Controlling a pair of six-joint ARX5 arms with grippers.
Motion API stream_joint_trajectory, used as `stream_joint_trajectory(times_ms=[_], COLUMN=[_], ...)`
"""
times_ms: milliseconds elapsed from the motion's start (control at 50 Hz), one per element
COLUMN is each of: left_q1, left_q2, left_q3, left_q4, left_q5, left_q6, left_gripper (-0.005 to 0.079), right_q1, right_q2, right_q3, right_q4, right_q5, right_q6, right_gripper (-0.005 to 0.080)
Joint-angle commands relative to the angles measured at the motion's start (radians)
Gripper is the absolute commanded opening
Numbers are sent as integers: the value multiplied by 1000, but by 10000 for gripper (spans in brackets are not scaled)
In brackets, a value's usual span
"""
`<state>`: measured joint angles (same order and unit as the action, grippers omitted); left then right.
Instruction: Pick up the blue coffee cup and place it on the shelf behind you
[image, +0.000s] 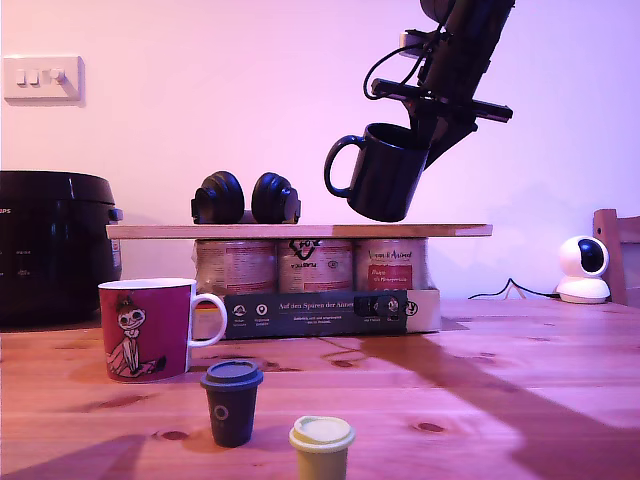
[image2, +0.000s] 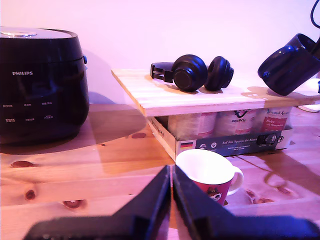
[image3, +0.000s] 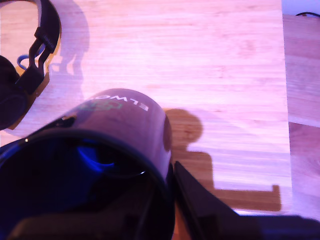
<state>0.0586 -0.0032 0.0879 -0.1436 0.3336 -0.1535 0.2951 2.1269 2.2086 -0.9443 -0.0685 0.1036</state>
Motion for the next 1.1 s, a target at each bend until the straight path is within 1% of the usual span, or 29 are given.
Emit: stream_joint_trajectory(times_ms=[0,80,400,520,760,1080], left_q1=[-5,-5,-5,-5,-5,-5], left_q2=[-10,-10,-10,-10,-10,-10], left_q3=[-1,-1,-1,-1,-1,-1], left_q4=[9,9,9,9,9,10], left_q5=[3,3,3,3,3,3], left_q6=[4,4,4,5,5,5], left_gripper=[-20,-20,-20,-20,-20,-20], right_q1=[1,1,2,4,6,6], right_q2=[-44,-44,-44,-44,-41,-14], right_q3=[26,26,26,26,26,26], right_q4=[28,34,51,55,68,133], right_q5=[-7,-8,-8,-8,-7,-8], right_q6=[0,0,0,1,1,1], right_gripper=[27,57,62,117,122,130])
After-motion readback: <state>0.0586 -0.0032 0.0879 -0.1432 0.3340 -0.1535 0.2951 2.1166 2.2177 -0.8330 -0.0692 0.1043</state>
